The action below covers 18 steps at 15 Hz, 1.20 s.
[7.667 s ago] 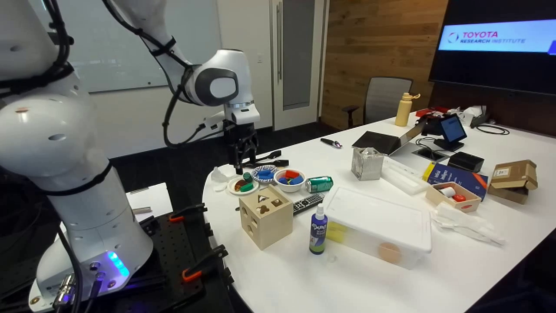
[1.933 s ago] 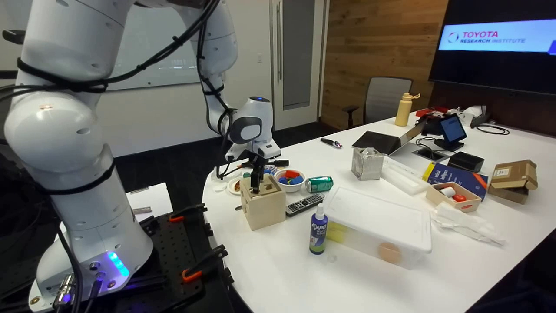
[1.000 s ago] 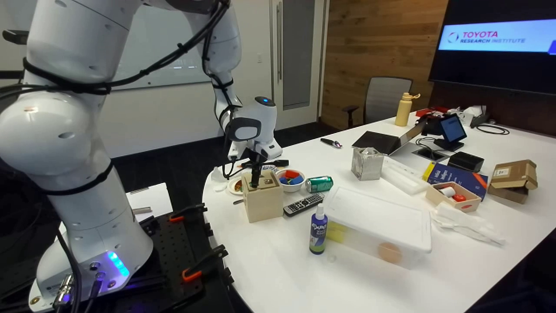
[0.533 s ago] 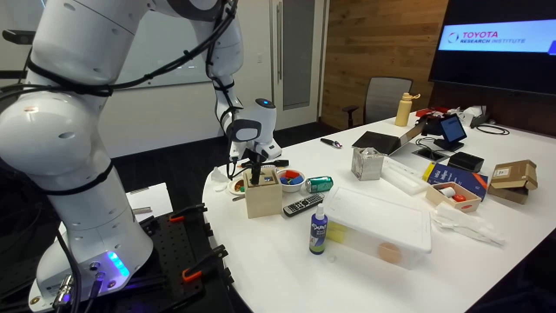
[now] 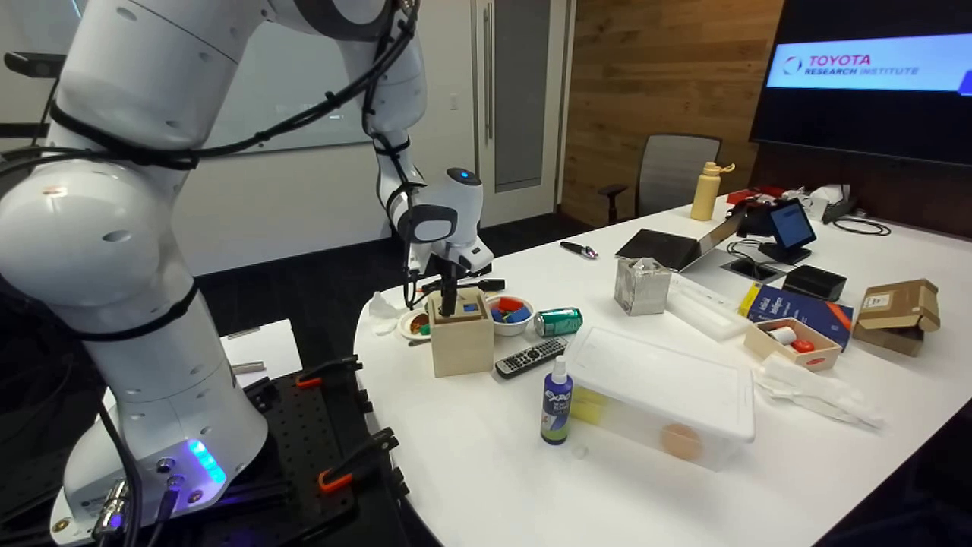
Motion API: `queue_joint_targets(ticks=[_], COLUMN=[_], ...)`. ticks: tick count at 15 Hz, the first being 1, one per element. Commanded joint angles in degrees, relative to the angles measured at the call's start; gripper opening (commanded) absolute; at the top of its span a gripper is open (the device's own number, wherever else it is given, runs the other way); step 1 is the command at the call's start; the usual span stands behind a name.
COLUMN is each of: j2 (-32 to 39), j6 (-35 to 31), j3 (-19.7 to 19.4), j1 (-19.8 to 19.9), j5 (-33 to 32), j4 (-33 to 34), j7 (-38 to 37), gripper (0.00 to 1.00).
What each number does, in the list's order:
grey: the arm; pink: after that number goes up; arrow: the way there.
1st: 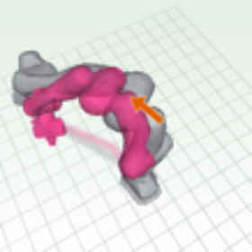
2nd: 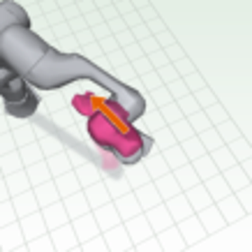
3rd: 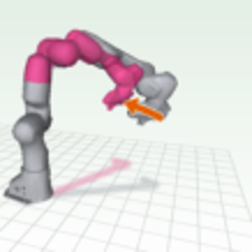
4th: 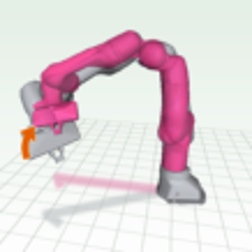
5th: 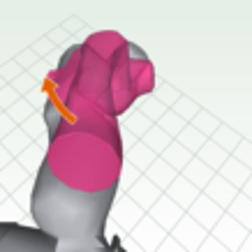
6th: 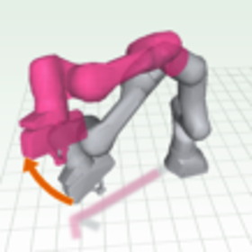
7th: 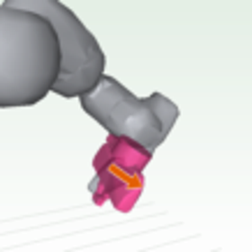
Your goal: Slide the lid on the wooden toy box to the left.
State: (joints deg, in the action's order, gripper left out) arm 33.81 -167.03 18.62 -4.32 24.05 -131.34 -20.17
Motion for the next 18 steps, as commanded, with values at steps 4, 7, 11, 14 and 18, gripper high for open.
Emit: queue_joint_targets(ticks=[4, 7, 11, 14, 18], j2=[1.8, 2.3, 3.2, 3.7, 4.4], j6=[0.9, 1.2, 1.4, 1.5, 1.8], j3=[1.0, 1.2, 1.9, 2.3, 2.9], j1=[0.0, 0.1, 0.6, 0.7, 1.0], j5=[0.8, 0.8, 0.9, 0.8, 0.9], j4=[3.1, 3.8, 4.9, 5.6, 6.6], j7=[3.1, 3.3, 3.8, 4.8, 5.8], gripper=[1.0, 1.0, 1.0, 1.0, 1.0])
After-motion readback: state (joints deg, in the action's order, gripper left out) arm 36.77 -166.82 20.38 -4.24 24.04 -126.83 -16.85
